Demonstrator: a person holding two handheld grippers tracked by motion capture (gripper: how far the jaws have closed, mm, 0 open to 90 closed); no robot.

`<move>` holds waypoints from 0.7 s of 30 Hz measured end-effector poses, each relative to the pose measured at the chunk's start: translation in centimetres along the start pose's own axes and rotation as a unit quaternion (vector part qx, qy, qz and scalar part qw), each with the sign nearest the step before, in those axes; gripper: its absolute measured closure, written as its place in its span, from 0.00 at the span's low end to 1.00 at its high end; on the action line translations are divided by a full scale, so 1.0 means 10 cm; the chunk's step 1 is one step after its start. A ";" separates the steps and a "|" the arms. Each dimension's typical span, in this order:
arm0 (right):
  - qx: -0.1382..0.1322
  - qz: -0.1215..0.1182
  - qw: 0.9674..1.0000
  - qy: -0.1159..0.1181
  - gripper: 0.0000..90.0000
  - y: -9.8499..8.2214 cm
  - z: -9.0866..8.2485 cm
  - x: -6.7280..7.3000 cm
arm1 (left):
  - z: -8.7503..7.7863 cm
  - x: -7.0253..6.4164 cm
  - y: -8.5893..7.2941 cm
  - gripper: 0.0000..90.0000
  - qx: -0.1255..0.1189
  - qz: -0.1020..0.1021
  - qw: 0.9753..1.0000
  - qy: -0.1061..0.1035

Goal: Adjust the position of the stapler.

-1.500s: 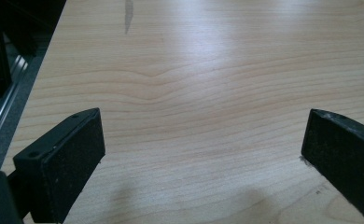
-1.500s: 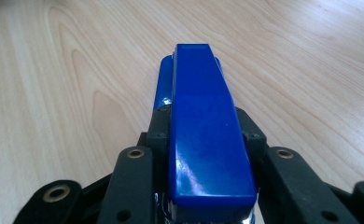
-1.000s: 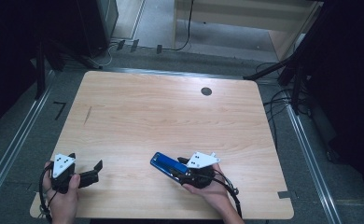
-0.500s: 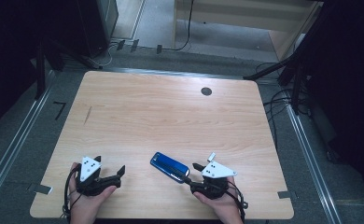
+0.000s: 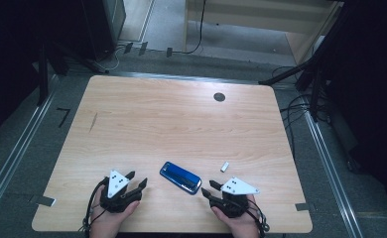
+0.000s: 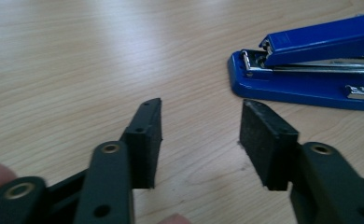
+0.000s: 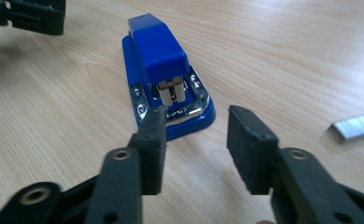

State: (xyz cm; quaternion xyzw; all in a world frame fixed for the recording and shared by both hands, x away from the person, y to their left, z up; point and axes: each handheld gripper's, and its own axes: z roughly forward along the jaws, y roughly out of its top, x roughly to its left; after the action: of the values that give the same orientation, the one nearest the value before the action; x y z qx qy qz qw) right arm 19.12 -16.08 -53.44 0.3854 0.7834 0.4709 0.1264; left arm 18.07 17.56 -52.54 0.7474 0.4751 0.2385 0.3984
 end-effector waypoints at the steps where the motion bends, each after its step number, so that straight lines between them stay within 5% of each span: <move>1: 0.004 0.002 1.000 -0.001 0.72 0.00 0.00 -0.01 | 0.01 -0.02 0.00 0.62 0.000 0.003 1.000 -0.004; 9: -0.004 0.003 1.000 -0.010 0.83 0.00 0.02 0.05 | 0.08 -0.12 0.05 0.84 0.004 0.021 0.998 -0.057; 15: 0.003 0.011 1.000 -0.019 0.89 0.00 0.04 0.07 | 0.19 -0.22 0.09 0.99 0.013 0.030 0.994 -0.104; 21: 0.008 0.010 1.000 -0.017 0.96 0.01 0.09 0.09 | 0.29 -0.31 0.14 1.00 0.021 0.033 0.990 -0.138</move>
State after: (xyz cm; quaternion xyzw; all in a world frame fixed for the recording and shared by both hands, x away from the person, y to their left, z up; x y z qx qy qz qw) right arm 19.04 -14.88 -53.70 0.4022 0.7809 0.4593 0.1322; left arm 19.57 13.42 -52.99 0.7965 0.3954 0.1364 0.4366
